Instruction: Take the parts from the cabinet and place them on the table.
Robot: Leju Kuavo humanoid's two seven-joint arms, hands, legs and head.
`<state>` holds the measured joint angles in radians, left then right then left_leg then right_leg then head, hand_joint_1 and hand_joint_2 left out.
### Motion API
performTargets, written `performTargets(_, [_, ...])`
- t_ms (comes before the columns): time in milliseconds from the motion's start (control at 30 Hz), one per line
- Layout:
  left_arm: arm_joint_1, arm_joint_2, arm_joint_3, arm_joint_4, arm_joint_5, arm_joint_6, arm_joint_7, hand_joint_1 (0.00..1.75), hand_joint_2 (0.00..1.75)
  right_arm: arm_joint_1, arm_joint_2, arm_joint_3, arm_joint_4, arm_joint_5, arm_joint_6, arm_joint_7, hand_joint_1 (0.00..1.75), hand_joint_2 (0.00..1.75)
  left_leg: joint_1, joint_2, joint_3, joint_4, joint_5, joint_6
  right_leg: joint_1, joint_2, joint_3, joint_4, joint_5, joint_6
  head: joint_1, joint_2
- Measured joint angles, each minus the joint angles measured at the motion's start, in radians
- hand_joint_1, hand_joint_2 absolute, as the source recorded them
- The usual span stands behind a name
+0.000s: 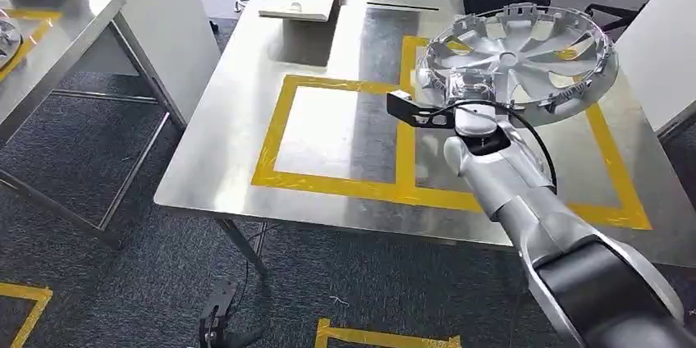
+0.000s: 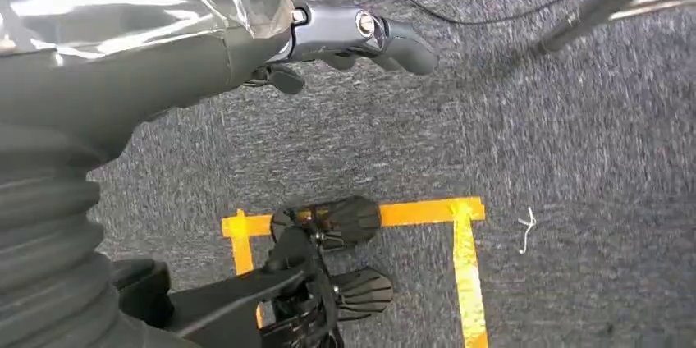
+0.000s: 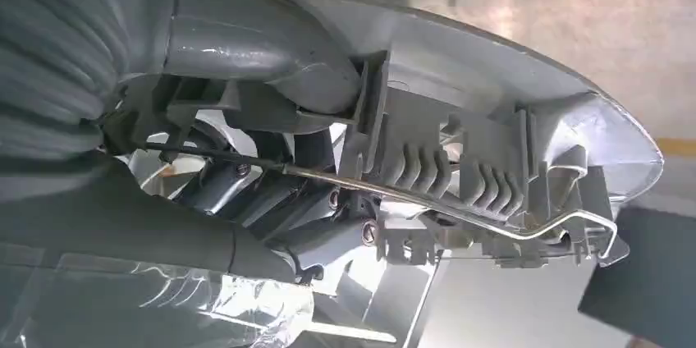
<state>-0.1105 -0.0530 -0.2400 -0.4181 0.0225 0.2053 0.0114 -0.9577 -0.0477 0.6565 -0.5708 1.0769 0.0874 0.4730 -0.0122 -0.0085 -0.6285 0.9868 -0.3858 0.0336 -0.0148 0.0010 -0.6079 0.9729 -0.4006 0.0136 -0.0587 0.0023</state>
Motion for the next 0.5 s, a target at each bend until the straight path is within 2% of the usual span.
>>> performTargets(400, [-0.006,0.006,-0.040,0.000,0.018,-0.005,0.000,0.00,1.75,0.012,-0.009,-0.031,0.081,-0.020,0.008,-0.008,1.75,1.75,0.000,0.001,0.000,0.000,0.000,0.000,0.000,0.001,0.000,0.000,0.000,0.000,0.000,0.000])
performTargets(433, [-0.006,0.008,-0.045,0.000,0.019,-0.005,0.000,0.00,1.75,0.013,-0.009,-0.035,0.082,-0.022,0.011,-0.008,0.00,1.75,0.000,0.001,0.000,0.000,0.000,0.000,0.000,0.001,0.000,0.000,0.000,0.000,0.000,0.000])
performTargets(500, [-0.006,0.011,-0.051,0.000,0.020,-0.007,-0.001,0.00,1.75,0.014,-0.008,-0.044,0.084,-0.023,0.019,-0.008,0.00,1.75,0.000,0.001,0.000,0.000,0.000,0.000,0.000,0.001,0.000,0.000,0.000,0.000,0.000,0.000])
